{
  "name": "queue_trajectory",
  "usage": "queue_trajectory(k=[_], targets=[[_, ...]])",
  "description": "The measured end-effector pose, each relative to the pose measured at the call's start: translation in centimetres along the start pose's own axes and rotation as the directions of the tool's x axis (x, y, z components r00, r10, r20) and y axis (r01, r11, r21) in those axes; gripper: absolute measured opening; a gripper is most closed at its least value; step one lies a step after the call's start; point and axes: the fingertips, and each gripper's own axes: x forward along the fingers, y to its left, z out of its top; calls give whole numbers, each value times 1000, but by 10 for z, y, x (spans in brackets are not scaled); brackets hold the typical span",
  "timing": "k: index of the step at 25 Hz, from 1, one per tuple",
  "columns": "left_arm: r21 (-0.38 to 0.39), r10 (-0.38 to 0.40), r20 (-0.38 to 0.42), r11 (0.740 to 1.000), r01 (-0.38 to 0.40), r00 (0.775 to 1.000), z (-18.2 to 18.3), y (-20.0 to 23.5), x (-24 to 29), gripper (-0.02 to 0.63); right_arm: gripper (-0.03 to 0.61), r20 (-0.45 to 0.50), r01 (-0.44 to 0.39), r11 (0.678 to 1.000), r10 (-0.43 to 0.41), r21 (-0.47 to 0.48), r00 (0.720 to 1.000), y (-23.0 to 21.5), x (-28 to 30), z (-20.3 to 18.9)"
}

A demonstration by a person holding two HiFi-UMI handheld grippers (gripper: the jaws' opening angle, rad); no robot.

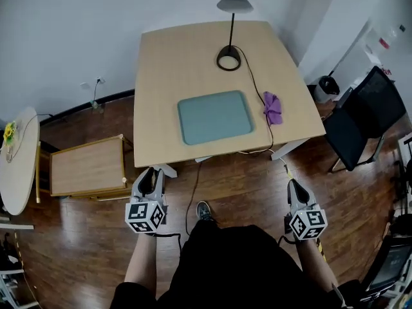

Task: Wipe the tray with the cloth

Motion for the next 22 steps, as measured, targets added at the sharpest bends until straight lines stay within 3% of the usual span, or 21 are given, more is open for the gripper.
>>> queue_trajectory(k=[3, 6, 12, 15, 18, 22], targets=[[-74, -52, -118, 996, 44, 992, -21, 31, 53, 134, 5, -43, -3, 1000, 3, 0, 999, 2, 45, 12], [-149, -73, -230, 988, 39, 970, -52, 44, 87, 134, 5, -112, 4, 1000, -7, -25, 994, -12, 75, 11], [-198, -32, -343, 980, -39, 939, -86, 48, 135, 136, 19, -232, 44, 997, -58, -65, 971, -100, 183, -12], [-220, 14, -392, 969, -109, 920, -92, 56, 151, 135, 138, -345, 65, 998, -59, 8, 937, -143, 253, -30], [-236, 65, -418, 955, -177, 906, -91, 59, 160, 135, 203, -462, 142, 985, -82, 97, 883, -181, 312, -48], [-207, 65, -447, 963, -173, 892, -89, 46, 170, 135, 279, -558, 204, 973, -109, 110, 823, -185, 364, -53]])
